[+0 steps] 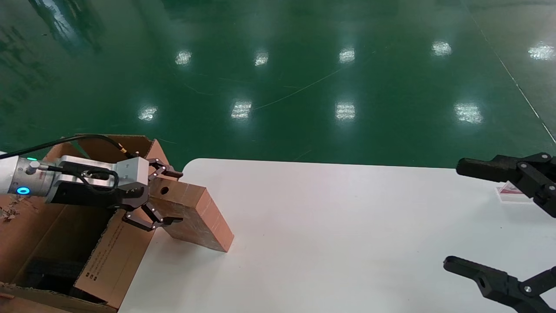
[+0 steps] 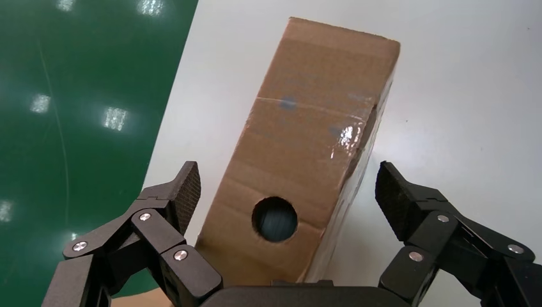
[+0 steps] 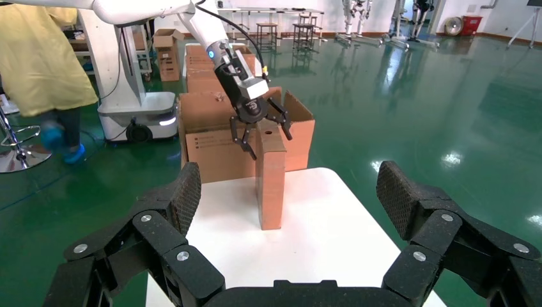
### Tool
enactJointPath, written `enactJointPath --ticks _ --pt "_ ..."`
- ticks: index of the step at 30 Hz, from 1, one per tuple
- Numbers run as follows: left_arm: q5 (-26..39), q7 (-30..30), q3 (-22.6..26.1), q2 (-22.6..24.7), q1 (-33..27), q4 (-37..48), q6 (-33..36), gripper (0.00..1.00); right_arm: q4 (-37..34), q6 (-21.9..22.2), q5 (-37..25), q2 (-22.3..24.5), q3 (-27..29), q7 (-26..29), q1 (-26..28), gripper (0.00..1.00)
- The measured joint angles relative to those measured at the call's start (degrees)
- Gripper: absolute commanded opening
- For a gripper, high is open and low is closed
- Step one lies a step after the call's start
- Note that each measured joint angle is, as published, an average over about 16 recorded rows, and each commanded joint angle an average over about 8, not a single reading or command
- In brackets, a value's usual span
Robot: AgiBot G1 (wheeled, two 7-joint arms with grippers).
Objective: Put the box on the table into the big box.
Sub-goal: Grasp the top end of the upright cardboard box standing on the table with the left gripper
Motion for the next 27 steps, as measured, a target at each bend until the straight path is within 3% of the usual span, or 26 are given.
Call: enactJointPath --ticks 5,7,27 --pt "0.5 1.3 0.8 0.9 -1.0 2.4 -0.1 0.14 0.0 0.0 0.0 0.0 0.0 0.0 0.0 0.13" --pt "0.8 1.8 1.1 1.1 -1.5 3.2 0.0 0.01 0.0 0.0 0.0 0.0 0.0 0.0 0.0 0.02" --pt "2.1 5.7 3.6 2.4 -5.7 8.7 0.5 0.00 0.0 0.0 0.0 0.0 0.0 0.0 0.0 0.00"
